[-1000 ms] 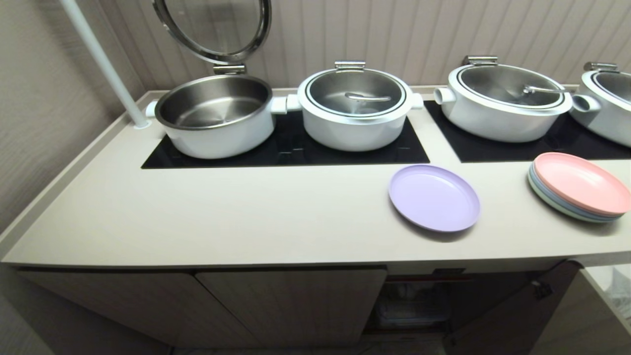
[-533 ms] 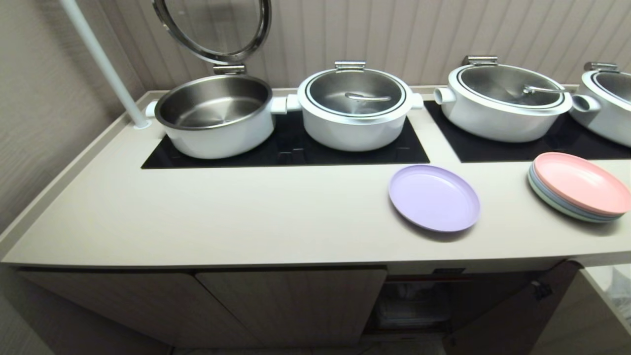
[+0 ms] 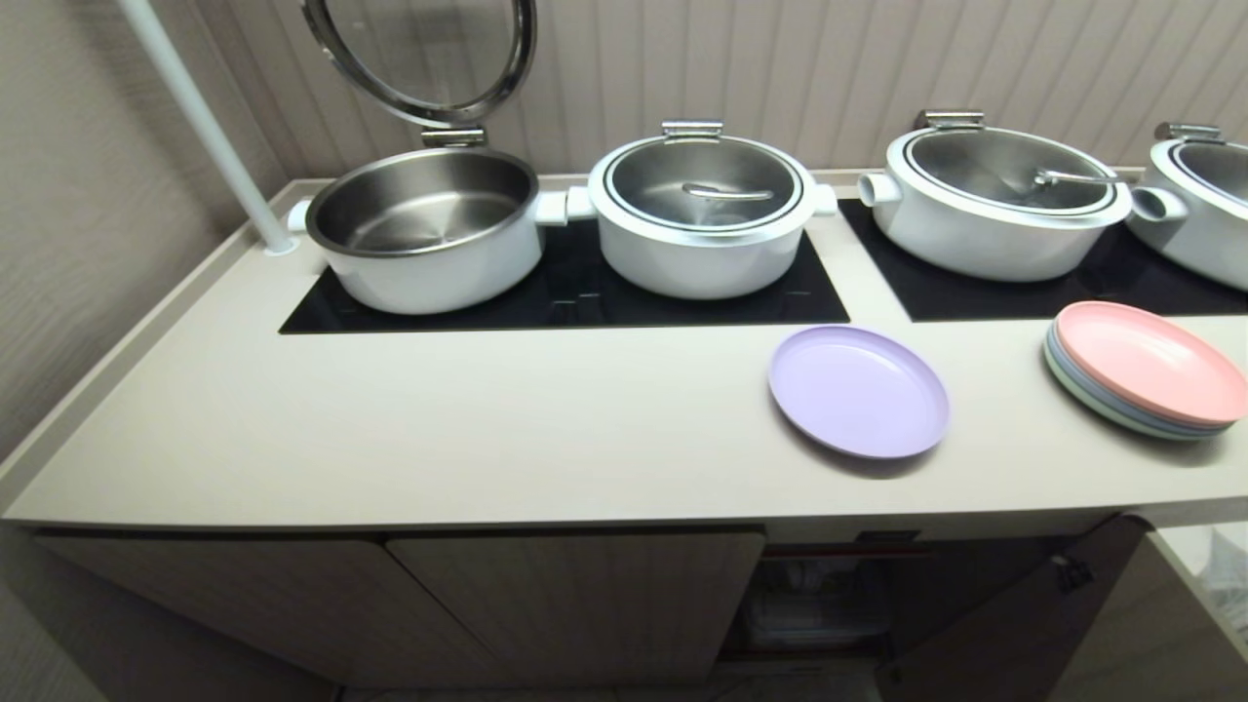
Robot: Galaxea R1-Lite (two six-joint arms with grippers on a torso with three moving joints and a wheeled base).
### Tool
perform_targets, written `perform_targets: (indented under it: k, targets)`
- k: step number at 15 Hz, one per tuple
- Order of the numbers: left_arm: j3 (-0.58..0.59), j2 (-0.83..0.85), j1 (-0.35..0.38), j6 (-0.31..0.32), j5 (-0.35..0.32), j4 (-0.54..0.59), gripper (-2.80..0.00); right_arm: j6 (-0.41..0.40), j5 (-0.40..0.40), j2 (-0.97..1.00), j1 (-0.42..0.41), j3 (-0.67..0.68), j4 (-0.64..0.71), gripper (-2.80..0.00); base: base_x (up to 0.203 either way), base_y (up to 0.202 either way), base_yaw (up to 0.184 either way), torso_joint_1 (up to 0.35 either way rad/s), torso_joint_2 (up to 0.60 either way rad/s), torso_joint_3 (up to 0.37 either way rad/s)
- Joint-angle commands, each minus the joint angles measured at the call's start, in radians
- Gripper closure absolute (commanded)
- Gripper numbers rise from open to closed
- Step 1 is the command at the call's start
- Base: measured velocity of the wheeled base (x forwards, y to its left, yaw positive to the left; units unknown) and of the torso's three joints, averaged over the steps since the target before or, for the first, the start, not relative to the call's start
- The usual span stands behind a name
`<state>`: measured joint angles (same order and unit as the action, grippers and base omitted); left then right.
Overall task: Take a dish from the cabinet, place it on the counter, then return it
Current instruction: Pick up the plate from the table
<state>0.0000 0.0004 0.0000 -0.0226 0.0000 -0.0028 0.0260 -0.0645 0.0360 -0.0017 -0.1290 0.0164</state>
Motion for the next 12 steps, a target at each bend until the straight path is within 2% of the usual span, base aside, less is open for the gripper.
perform_targets:
  k: [1, 5, 12]
  targets:
    - [0.000, 0.000, 0.000, 0.000, 0.000, 0.000, 0.00, 0.000, -0.001, 0.096, 0.002, -0.044, -0.009, 0.00, 0.000, 0.000, 0.000, 0.000, 0.00, 0.000]
    - [0.000, 0.000, 0.000, 0.000, 0.000, 0.000, 0.00, -0.001, -0.003, 0.274, 0.037, -0.128, -0.065, 0.00, 0.000, 0.000, 0.000, 0.000, 0.00, 0.000]
    - [0.000, 0.000, 0.000, 0.000, 0.000, 0.000, 0.00, -0.007, -0.038, 0.754, 0.089, -0.366, -0.206, 0.00, 0.000, 0.000, 0.000, 0.000, 0.00, 0.000]
